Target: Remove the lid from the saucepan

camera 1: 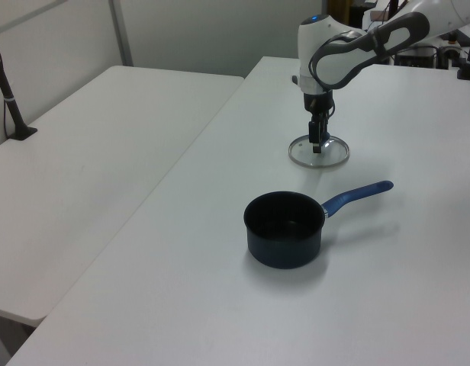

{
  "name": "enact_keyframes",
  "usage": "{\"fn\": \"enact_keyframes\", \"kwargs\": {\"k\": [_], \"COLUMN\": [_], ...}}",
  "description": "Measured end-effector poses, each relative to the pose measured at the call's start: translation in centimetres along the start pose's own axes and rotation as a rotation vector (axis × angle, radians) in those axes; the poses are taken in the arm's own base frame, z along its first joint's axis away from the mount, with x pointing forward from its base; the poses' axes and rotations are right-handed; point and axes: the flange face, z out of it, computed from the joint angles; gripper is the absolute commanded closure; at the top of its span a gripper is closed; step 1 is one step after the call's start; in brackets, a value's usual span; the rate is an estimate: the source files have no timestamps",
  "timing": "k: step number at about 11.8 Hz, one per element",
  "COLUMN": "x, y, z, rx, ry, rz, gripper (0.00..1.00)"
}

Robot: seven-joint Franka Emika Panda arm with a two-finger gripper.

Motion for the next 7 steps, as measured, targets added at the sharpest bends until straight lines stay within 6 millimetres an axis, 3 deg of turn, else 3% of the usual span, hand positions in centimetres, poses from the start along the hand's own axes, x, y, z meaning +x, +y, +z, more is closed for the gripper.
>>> {"fn": "enact_keyframes", "kwargs": {"k": [3, 7], "x": [0.0, -0.5], "y": [0.1, 0.2], "z": [-0.7, -5.4], "rx": [-0.002, -0.009], "ry": [0.011, 0.078], "rz": [0.001, 0.004], "gripper": [0.00, 0.00]}}
